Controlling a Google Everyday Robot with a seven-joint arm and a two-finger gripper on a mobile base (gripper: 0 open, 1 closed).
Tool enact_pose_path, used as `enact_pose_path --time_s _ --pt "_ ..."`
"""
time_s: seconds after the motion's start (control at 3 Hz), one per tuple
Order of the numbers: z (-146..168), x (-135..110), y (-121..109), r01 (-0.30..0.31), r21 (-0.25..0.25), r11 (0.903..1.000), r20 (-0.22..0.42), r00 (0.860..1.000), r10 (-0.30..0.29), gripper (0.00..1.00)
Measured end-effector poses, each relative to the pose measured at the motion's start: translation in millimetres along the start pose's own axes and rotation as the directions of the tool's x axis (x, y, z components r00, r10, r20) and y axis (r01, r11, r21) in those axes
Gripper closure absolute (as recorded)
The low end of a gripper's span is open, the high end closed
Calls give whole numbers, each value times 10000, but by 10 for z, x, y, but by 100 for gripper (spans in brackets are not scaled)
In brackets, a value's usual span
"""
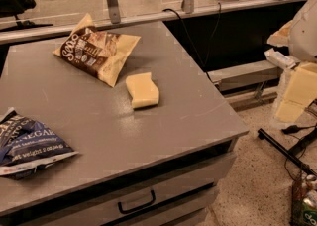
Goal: Move brown chip bag near blue chip bag
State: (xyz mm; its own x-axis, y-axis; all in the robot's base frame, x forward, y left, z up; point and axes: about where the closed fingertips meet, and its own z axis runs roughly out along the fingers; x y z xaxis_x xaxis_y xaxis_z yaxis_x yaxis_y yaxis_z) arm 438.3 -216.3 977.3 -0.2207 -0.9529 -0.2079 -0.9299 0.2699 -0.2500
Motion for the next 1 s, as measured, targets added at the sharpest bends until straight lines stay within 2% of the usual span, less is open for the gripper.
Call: enact_pose_path --time_s 0.33,0.67,1.0 --pt "-5 -4 -3 6 26 10000 12 10000 -6 0" --pt "-58 -133 -273 493 517 9974 421 9978 -515 0" --pt "1 -454 -786 770 838 9935 1322 9873 -877 0"
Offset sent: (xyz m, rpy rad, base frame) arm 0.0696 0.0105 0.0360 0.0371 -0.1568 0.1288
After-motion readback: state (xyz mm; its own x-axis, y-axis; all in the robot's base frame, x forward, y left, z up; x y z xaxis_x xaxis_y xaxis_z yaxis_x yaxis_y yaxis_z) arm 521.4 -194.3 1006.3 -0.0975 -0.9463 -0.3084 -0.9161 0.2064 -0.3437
